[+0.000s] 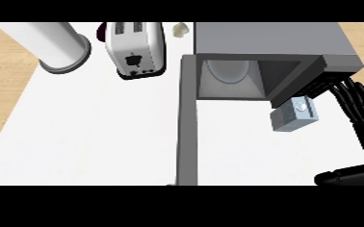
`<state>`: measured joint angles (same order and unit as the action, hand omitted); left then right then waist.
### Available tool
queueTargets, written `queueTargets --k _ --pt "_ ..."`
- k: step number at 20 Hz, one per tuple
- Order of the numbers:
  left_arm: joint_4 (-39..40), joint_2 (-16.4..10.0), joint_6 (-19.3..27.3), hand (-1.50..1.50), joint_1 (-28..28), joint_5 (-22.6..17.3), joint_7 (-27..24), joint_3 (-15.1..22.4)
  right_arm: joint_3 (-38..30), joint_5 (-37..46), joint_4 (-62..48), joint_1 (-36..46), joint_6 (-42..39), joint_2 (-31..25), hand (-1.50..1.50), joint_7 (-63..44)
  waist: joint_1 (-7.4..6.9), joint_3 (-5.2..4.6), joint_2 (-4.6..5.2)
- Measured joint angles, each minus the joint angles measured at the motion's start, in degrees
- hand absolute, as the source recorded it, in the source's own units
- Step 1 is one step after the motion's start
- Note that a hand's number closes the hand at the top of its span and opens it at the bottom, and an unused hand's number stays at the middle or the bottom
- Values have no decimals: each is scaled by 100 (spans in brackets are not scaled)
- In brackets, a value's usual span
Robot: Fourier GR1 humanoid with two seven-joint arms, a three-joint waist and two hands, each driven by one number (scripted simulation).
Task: Pick up the milk, place it into the microwave and close the microwave
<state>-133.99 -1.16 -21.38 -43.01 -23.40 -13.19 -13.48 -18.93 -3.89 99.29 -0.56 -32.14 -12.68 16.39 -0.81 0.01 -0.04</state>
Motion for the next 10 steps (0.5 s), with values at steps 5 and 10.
queueTargets --k 5,10 --pt "37 50 -280 -150 -200 -121 -145 -166 136 729 -847 305 301 7 -150 679 -9 1 1" --pt "86 93 -521 -150 -484 -181 -447 -245 -5 1053 -1754 711 564 -181 -150 1251 -6 -15 -43"
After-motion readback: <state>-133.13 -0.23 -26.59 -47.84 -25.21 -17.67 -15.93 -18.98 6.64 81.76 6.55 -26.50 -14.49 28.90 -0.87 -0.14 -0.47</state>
